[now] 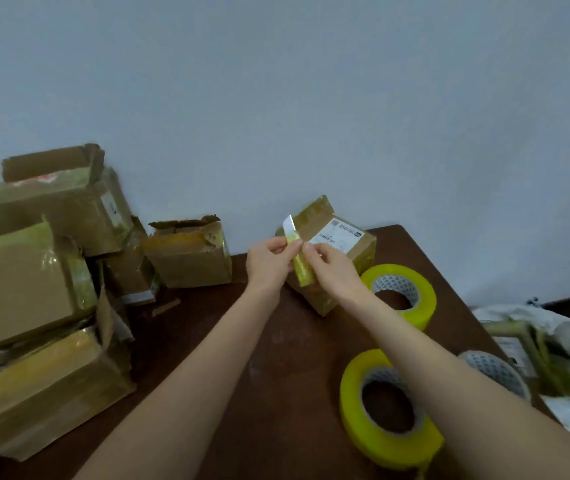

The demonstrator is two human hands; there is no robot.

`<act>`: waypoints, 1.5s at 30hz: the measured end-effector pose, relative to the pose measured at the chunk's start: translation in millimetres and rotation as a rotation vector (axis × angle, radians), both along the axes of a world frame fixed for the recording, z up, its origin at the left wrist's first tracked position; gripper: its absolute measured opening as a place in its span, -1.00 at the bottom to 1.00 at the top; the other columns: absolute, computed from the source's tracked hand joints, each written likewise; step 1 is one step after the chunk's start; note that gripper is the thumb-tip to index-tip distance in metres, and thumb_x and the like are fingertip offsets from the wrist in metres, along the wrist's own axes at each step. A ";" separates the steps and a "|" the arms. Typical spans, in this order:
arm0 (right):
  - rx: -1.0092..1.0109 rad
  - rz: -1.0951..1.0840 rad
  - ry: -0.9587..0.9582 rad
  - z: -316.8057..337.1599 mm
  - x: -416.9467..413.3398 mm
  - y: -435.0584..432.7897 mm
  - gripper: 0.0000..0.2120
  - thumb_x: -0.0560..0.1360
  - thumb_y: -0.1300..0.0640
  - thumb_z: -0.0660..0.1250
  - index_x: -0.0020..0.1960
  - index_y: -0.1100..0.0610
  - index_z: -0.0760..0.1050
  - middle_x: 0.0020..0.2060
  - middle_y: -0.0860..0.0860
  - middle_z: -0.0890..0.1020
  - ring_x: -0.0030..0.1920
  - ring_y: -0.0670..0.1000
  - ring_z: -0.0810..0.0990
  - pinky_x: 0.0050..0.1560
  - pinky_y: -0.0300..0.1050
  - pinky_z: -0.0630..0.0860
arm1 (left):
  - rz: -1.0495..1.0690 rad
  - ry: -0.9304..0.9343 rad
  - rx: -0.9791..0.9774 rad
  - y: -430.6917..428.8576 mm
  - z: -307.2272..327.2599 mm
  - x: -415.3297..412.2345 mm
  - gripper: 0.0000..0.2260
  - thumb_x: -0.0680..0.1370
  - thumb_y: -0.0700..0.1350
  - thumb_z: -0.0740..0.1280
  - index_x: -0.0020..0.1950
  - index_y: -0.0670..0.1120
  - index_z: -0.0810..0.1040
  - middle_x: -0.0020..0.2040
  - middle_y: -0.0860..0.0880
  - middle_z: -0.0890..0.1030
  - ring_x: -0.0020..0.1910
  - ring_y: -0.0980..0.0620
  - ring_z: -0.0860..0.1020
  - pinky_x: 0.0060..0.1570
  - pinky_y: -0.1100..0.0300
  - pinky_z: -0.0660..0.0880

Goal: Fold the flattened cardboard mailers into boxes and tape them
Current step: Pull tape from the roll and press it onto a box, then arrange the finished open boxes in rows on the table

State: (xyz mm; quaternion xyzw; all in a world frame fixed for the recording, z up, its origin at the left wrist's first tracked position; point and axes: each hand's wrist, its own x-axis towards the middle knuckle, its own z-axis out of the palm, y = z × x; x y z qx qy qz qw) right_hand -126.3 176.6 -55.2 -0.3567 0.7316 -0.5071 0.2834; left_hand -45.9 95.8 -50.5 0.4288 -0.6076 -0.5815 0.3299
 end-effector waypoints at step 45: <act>0.473 -0.282 0.009 12.3 -117.4 -48.9 -0.76 0.59 0.20 0.18 0.12 0.29 0.55 -0.04 0.22 0.61 0.00 0.24 0.58 -0.14 -0.02 0.46 | 0.119 -0.599 0.078 -67.3 15.7 -45.8 -0.72 0.62 -0.16 0.18 0.30 -0.20 0.46 0.15 -0.16 0.55 0.09 -0.12 0.53 0.02 0.09 0.48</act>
